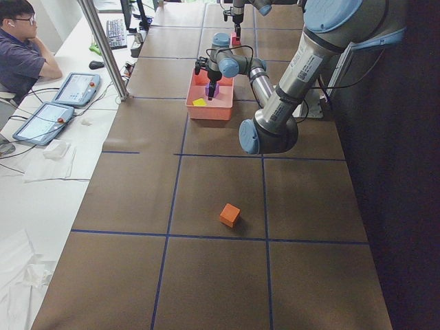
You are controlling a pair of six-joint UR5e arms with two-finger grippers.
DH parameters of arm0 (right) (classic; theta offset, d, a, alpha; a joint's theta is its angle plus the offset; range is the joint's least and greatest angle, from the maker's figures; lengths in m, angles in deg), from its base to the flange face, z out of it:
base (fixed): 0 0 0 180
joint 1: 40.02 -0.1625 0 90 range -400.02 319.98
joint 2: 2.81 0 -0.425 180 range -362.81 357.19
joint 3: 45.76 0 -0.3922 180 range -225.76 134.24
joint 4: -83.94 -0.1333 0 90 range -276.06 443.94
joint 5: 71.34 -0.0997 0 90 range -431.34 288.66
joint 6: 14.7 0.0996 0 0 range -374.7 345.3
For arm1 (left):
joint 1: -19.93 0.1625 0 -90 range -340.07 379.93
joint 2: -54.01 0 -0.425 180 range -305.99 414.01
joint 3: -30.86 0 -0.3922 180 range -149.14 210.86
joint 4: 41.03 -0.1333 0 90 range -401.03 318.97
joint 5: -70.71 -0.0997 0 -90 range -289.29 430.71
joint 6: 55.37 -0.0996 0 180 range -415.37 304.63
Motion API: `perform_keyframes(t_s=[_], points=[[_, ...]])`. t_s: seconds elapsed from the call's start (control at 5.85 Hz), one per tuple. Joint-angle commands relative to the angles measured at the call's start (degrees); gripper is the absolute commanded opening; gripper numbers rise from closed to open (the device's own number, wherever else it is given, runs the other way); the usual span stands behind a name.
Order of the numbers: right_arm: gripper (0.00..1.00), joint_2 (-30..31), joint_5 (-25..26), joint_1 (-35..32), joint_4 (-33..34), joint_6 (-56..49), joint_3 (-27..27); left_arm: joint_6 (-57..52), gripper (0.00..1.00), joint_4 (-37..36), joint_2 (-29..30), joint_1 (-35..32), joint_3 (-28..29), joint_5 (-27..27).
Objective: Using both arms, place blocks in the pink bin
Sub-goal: 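Hold the left gripper over the bin while the right gripper grasps the red cube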
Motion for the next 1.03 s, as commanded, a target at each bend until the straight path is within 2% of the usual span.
perform_keyframes(t_s=[0.0,0.17,0.51,0.68,0.85], points=[[0.60,-2.09,0.03,0.26,0.10,-0.01,-2.31,0.00,1.00,0.00,0.05,0.04,0.01,0.02],[0.49,-2.19,-0.06,0.08,0.01,-0.09,-2.06,0.00,1.00,0.00,0.05,0.04,0.01,0.02],[0.48,-2.45,-1.72,-0.10,0.19,0.51,2.40,-0.61,1.00,0.00,0.13,-0.04,-0.17,0.28],[0.48,-4.71,-3.82,-1.75,0.71,0.87,3.38,-1.75,1.00,-0.35,0.13,-0.48,-0.78,0.71],[0.48,-11.52,-5.23,-2.81,9.59,1.92,4.70,-6.28,1.00,-0.79,-1.35,-1.79,-2.79,1.85]])
